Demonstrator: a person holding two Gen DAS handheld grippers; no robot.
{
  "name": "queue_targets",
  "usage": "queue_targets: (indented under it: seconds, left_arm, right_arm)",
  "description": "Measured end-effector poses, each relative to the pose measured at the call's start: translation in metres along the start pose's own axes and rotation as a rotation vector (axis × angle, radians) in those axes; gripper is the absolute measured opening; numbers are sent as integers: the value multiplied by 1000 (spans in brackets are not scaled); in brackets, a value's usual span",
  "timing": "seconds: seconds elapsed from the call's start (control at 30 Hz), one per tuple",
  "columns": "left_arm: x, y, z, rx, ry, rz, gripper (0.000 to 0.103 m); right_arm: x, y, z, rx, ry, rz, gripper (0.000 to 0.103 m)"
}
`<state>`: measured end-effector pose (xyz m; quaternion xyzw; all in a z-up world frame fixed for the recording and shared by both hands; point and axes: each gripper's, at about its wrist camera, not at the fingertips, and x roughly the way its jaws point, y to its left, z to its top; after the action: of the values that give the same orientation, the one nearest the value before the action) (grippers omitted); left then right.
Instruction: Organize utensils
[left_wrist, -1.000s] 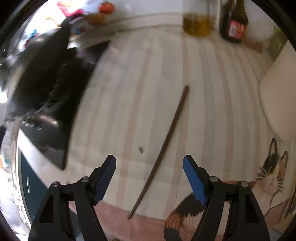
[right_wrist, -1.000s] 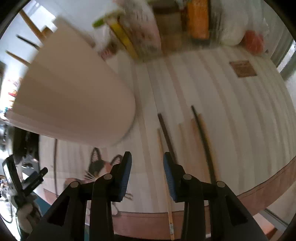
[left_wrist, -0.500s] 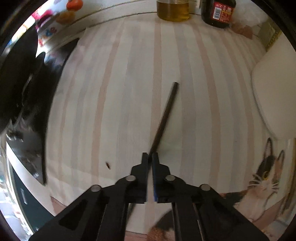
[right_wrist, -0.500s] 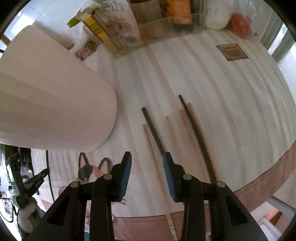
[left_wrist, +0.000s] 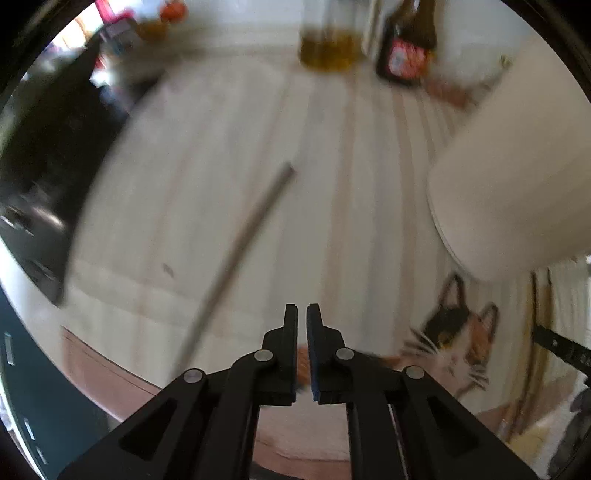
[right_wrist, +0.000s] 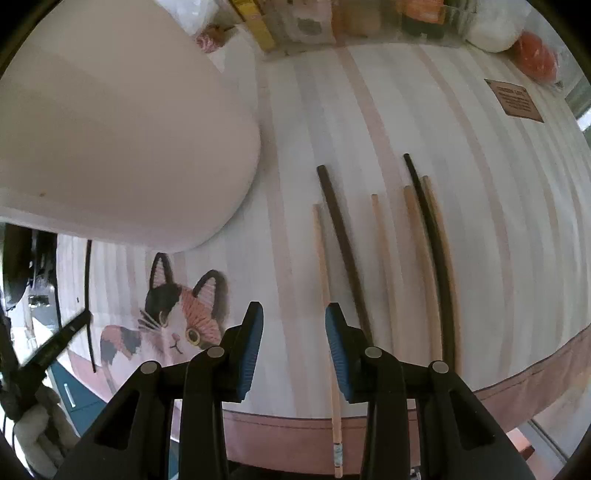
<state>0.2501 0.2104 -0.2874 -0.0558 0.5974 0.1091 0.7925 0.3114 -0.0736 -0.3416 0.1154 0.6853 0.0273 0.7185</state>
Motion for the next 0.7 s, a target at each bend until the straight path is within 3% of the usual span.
queue_targets:
  seconds: [0.03, 0.07, 0.13, 0.2, 0.4, 0.5, 0.53, 0.57, 0.6, 0.63, 0.7]
  left_arm:
    - [-3, 2, 3, 9, -17, 32, 22]
    - [-3, 6, 8, 18, -25, 56, 48]
    - [1, 12, 18, 50, -44, 99, 67]
    - [14, 19, 26, 86, -39, 141, 67]
    - [54, 27, 43, 216, 40, 170, 67]
    - [68, 17, 41, 286, 88, 160, 64]
    - [68, 16, 41, 295, 81, 154, 58]
    - [67, 14, 41, 301, 76, 145, 36]
    - [67, 14, 43, 295, 91, 95, 22]
    - [68, 13, 44, 292, 100, 104, 9]
    - [68, 11, 47, 304, 108, 129, 3]
  right_arm:
    - [0, 1, 0, -2, -5, -6, 37]
    - [0, 3, 1, -3, -7, -8, 37]
    - [1, 6, 0, -4, -5, -12, 37]
    - [2, 9, 0, -9, -5, -12, 37]
    - [6, 7, 7, 20, -15, -19, 37]
    - [7, 0, 9, 48, -11, -17, 37]
    - [7, -2, 10, 55, -12, -17, 37]
    - [6, -4, 10, 61, -14, -15, 37]
    - [3, -8, 11, 67, -14, -10, 37]
    - [3, -10, 11, 74, -14, -5, 37]
    - [2, -14, 11, 86, -12, 4, 37]
